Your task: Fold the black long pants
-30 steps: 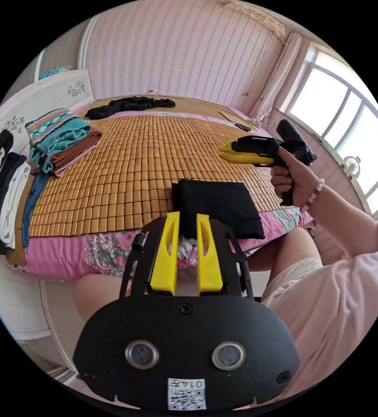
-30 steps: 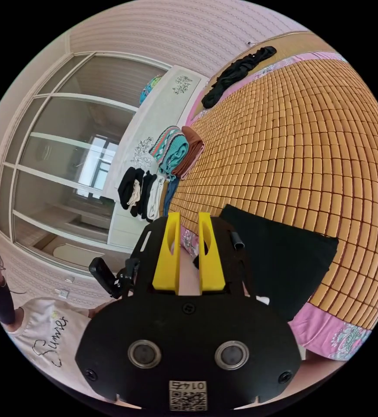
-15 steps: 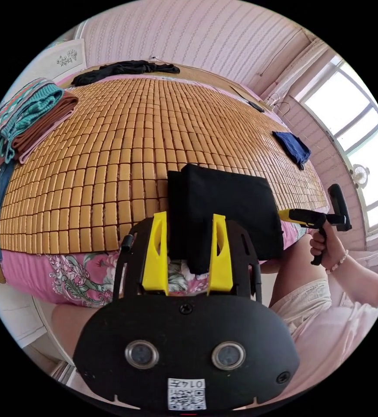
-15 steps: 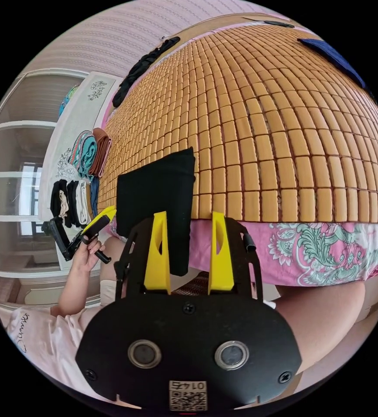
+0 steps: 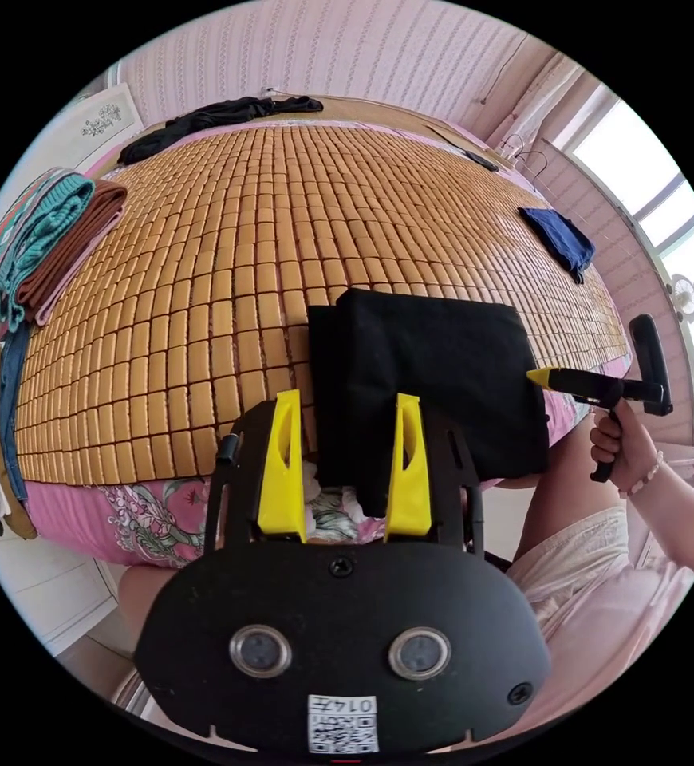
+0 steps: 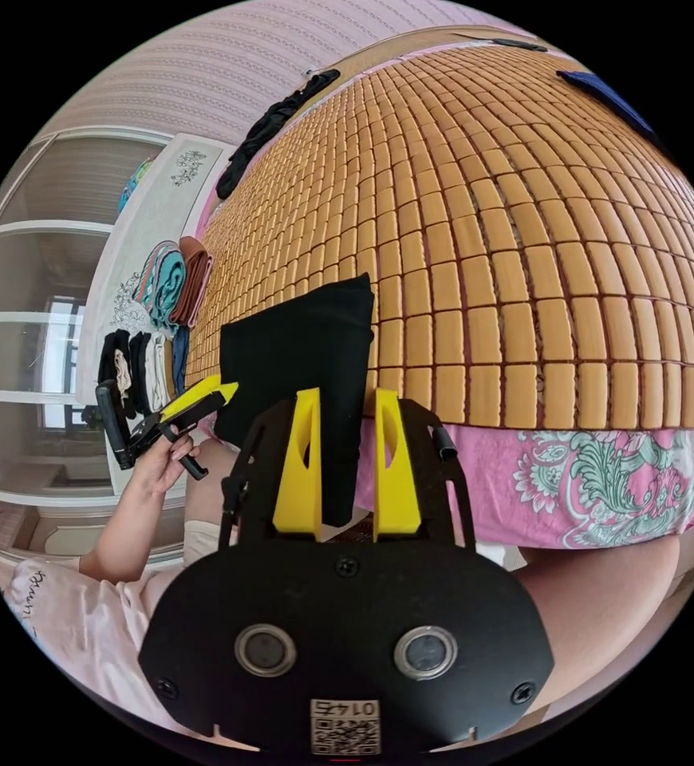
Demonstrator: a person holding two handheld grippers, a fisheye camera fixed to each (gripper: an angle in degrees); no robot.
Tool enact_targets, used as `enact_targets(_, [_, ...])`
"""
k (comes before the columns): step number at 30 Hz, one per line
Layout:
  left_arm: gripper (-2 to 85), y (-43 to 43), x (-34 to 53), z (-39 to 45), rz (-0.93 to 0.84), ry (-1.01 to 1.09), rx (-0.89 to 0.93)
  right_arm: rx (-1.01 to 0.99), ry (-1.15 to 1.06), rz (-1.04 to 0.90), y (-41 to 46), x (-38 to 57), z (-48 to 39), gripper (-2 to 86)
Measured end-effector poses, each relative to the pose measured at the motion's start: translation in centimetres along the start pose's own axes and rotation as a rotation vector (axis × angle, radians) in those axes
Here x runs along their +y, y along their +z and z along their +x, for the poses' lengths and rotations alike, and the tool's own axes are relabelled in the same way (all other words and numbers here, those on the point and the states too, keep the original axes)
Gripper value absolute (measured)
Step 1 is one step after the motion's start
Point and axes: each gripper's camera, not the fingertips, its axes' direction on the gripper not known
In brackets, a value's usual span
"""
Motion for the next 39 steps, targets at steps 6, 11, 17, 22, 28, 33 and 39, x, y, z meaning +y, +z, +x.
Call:
enact_targets(6, [10.8, 1.3, 0.8, -1.0, 0.009, 0.013, 0.116, -0.165, 0.031, -0.071, -0.5, -2.1, -0.2, 5.9])
enact_targets(11, [7.7, 0.8, 1.1, -1.5, -0.004, 0.046, 0.132, -0.137, -0.008, -0.107, -0.9, -3.6, -3.0, 3.9])
enact_targets(17, [6.7, -0.8, 2.5, -2.0, 0.000, 0.024, 0.132, -0.091, -0.203, -0.125, -3.6, -6.0, -10.2, 2.6])
enact_targets(22, [6.5, -5.2, 6.7, -5.2, 0.165, -0.107, 0.174, -0.043, -0.527, -0.177, -5.2, -8.9, -22.2, 2.2])
enact_targets(28, [6.5, -15.2, 15.1, -14.0, 0.531, -0.416, 0.177, -0.027, -0.993, -0.262, -4.3, -12.2, -40.9, 2.1])
enact_targets(33, [6.7, -25.7, 14.0, -19.7, 0.741, -0.421, -0.027, -0.076, -1.146, -0.258, -3.1, -18.1, -53.5, 2.5])
enact_targets(39, [10.4, -30.7, -1.3, -32.1, 0.566, -0.537, -0.267, 0.139, -0.969, -0.167, 4.6, -31.1, -65.0, 5.4])
